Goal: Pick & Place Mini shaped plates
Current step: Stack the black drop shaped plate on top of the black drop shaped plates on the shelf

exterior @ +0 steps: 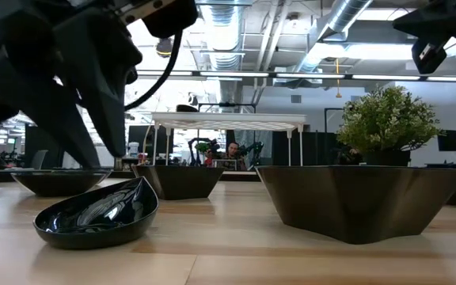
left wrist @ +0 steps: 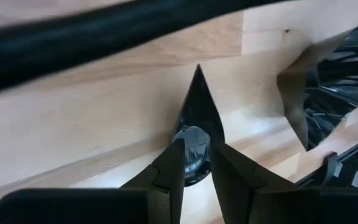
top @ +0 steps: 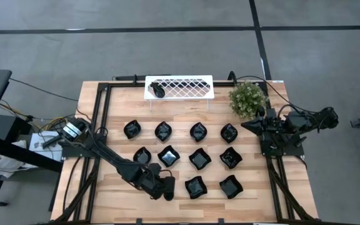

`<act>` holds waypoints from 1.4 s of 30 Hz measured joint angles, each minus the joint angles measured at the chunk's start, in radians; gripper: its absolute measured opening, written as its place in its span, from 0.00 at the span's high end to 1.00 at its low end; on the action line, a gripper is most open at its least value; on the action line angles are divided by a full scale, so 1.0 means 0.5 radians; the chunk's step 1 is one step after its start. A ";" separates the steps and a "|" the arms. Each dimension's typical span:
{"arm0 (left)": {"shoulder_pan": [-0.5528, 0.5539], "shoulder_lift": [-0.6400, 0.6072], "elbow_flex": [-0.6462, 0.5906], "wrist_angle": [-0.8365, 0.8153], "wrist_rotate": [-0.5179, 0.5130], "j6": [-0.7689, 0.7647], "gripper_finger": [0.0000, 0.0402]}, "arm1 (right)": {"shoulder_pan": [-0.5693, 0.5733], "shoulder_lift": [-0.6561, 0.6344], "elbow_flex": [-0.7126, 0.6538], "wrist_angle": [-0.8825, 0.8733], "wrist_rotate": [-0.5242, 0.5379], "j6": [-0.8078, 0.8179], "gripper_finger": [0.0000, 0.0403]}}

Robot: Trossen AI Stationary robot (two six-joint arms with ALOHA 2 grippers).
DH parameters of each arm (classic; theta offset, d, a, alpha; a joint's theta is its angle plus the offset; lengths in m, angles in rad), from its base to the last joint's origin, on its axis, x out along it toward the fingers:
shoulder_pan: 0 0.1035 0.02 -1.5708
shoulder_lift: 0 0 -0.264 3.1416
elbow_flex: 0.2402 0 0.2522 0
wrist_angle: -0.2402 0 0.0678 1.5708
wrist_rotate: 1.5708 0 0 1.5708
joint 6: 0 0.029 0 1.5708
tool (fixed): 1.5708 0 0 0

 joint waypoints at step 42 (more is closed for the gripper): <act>0.089 0.059 0.005 -0.023 0.005 0.263 0.81 | 0.000 0.000 0.000 -0.003 0.000 -0.001 1.00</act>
